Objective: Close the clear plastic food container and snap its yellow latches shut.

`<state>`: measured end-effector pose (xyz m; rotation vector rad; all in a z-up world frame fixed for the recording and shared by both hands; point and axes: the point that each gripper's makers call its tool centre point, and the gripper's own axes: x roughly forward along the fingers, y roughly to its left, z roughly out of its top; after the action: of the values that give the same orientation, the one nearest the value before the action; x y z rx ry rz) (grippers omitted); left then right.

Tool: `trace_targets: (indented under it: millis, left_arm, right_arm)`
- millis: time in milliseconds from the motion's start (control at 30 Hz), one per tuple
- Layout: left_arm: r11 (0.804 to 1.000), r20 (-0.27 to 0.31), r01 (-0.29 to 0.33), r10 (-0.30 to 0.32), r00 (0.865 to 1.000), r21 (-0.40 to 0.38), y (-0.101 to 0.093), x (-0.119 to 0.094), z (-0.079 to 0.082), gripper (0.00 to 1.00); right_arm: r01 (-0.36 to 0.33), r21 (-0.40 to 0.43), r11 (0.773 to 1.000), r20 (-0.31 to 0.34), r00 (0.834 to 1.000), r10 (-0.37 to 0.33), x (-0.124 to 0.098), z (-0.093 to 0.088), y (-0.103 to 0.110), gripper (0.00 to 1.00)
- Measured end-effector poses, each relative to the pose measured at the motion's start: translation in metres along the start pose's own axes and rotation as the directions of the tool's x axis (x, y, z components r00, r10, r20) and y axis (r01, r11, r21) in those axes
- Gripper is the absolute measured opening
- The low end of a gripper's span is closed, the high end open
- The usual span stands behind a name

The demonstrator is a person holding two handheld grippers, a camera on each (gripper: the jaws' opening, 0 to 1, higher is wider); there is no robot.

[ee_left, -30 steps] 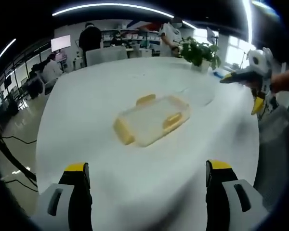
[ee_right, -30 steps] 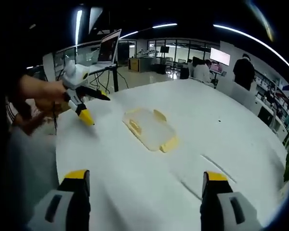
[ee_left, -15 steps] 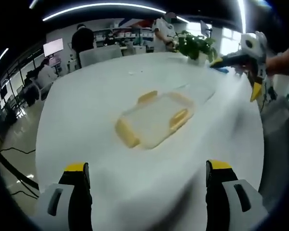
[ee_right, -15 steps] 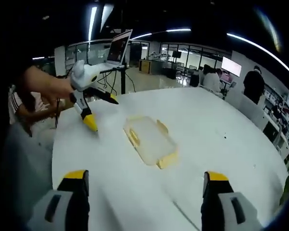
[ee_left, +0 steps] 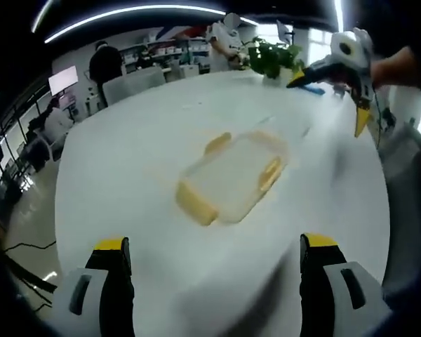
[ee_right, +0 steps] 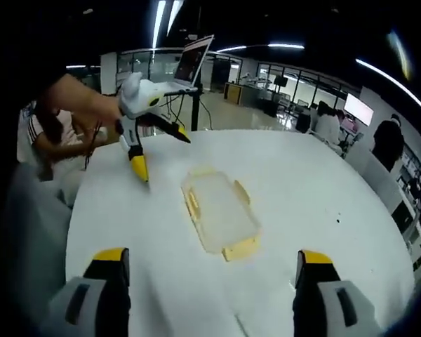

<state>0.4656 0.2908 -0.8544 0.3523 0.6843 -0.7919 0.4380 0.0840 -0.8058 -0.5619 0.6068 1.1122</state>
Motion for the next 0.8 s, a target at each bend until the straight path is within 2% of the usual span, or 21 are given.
trace_targets:
  millis: [100,200,400,567,633,800]
  left_arm:
    - [0.999,-0.008,0.020,-0.020,1.000,0.027,0.002,0.004,0.003,0.99]
    - [0.995,-0.039,0.045,-0.042,0.998,0.088,0.003,0.009,0.004,0.99]
    - [0.985,-0.076,0.093,-0.082,0.994,0.149,0.002,0.020,0.006,0.98]
    - [0.964,-0.108,0.152,-0.130,0.986,0.220,-0.002,0.027,0.008,0.98]
    - [0.958,-0.115,0.144,-0.118,0.986,0.250,0.002,0.029,0.007,0.94]
    - [0.931,-0.158,0.210,-0.169,0.973,0.298,0.002,0.036,-0.001,0.94]
  right_arm:
    - [-0.024,-0.034,0.999,-0.021,1.000,0.023,0.005,0.000,-0.005,0.97]
    - [-0.049,-0.070,0.996,-0.049,0.998,0.046,0.013,-0.004,-0.012,0.95]
    - [-0.073,-0.083,0.994,-0.097,0.993,0.065,0.026,-0.010,-0.019,0.93]
    - [-0.109,-0.096,0.989,-0.114,0.989,0.098,0.037,-0.014,-0.023,0.89]
    - [-0.122,-0.107,0.987,-0.124,0.986,0.108,0.041,-0.015,-0.025,0.87]
    - [-0.148,-0.129,0.980,-0.139,0.982,0.130,0.048,-0.016,-0.026,0.85]
